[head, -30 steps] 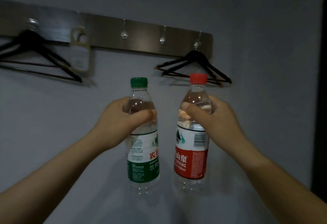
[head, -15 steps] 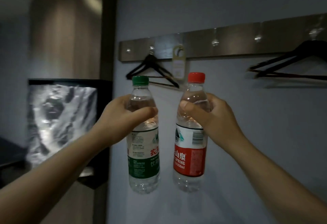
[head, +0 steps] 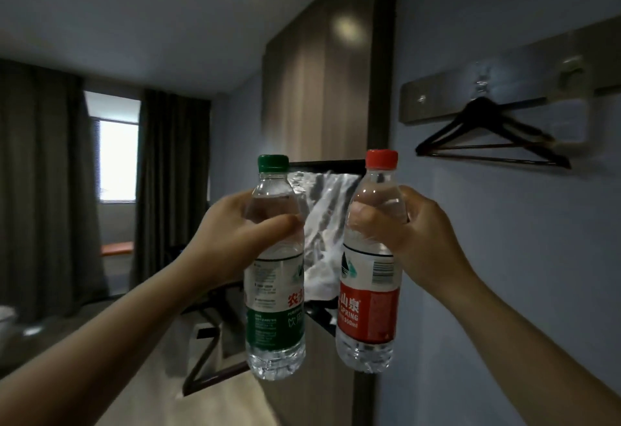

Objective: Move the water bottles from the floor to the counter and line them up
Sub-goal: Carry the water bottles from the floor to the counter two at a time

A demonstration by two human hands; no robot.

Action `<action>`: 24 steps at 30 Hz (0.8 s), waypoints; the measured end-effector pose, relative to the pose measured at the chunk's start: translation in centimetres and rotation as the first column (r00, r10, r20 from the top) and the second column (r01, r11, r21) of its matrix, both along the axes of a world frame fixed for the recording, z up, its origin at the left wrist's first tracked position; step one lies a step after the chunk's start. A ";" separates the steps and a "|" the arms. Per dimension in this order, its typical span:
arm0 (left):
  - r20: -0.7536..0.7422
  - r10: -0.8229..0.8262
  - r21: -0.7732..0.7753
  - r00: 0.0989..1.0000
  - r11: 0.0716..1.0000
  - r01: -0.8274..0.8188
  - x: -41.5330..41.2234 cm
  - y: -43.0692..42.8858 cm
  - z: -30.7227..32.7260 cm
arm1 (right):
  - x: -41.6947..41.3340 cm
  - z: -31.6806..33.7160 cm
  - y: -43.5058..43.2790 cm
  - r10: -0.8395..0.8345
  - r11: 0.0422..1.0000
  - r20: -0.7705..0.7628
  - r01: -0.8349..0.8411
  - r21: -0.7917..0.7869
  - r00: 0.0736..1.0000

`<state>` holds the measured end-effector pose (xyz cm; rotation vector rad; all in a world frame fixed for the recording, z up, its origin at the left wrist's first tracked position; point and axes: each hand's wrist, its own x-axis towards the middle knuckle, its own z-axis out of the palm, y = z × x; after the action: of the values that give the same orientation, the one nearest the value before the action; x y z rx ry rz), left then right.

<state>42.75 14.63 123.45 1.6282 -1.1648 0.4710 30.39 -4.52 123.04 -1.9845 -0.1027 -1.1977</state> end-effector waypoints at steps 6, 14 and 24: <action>-0.063 0.140 -0.038 0.988 0.989 -0.142 4.9 5.3 -0.9 | 8.0 -0.3 4.1 0.141 0.989 -0.030 -0.142 -0.033 0.990; -0.089 0.315 -0.058 0.945 0.945 -0.321 11.5 8.3 -2.1 | 17.8 -1.3 5.5 0.286 0.955 -0.026 -0.287 -0.078 0.958; -0.064 0.445 -0.018 0.893 0.894 -0.447 19.8 9.1 -2.3 | 30.0 -2.0 5.1 0.449 0.890 -0.028 -0.450 -0.073 0.893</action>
<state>62.55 23.75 121.19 1.8717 -0.7267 0.7245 60.40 0.57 121.01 -1.8913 -0.5819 -0.8881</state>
